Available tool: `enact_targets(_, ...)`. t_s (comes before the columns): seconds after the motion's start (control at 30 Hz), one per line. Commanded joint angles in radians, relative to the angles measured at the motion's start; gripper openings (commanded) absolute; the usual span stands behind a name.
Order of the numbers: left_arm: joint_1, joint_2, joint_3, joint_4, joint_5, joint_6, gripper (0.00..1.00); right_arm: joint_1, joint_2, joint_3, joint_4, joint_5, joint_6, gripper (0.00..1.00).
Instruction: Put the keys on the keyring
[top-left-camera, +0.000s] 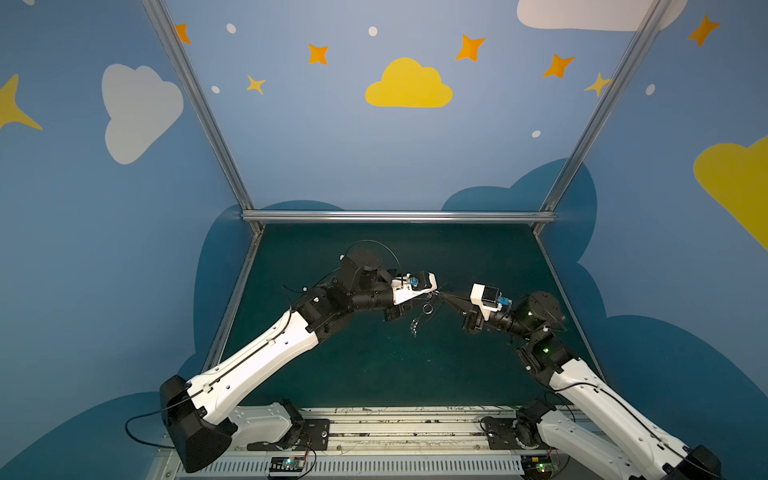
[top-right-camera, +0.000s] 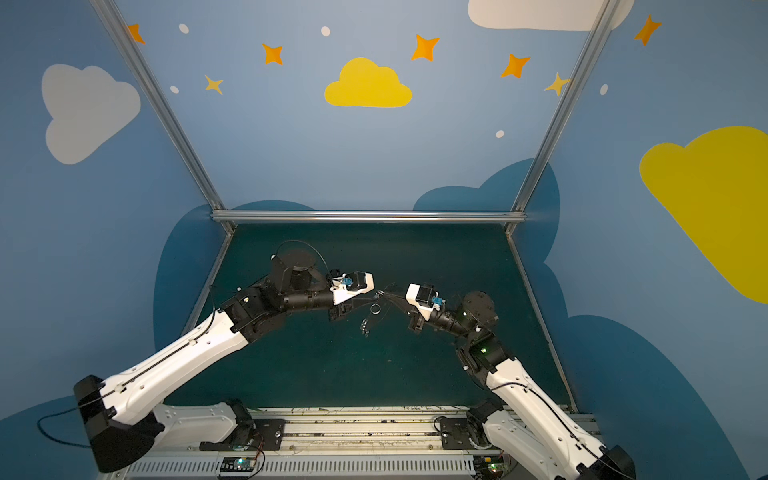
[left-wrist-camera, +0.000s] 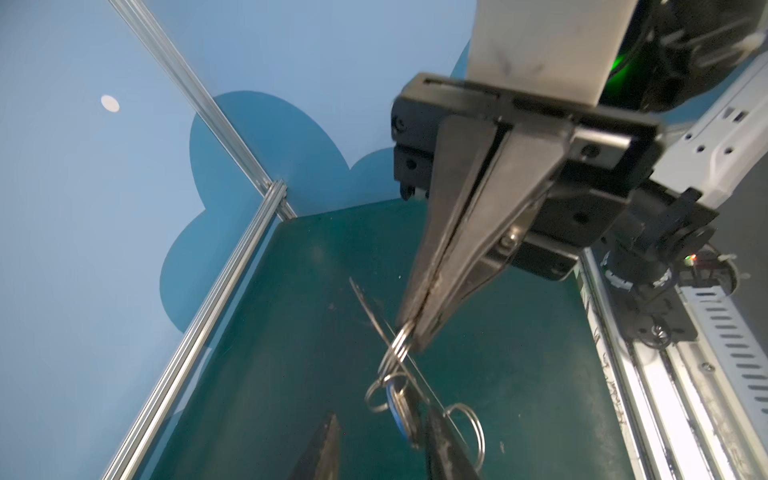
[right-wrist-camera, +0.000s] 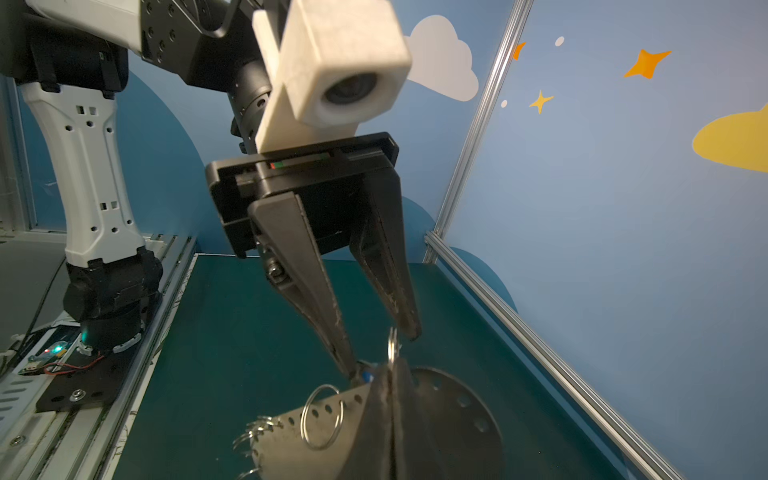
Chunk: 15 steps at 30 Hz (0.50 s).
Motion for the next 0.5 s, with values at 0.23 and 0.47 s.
enact_targets(0.23,0.007,-0.001,-0.017,0.076,0.118,-0.052,0.26,0.001,-0.003,-0.011,0.081,-0.046,0.059,0.00)
enact_targets(0.47,0.007,0.009,-0.005,0.082,0.140,-0.045,0.17,0.003,0.000,-0.014,0.086,-0.054,0.067,0.00)
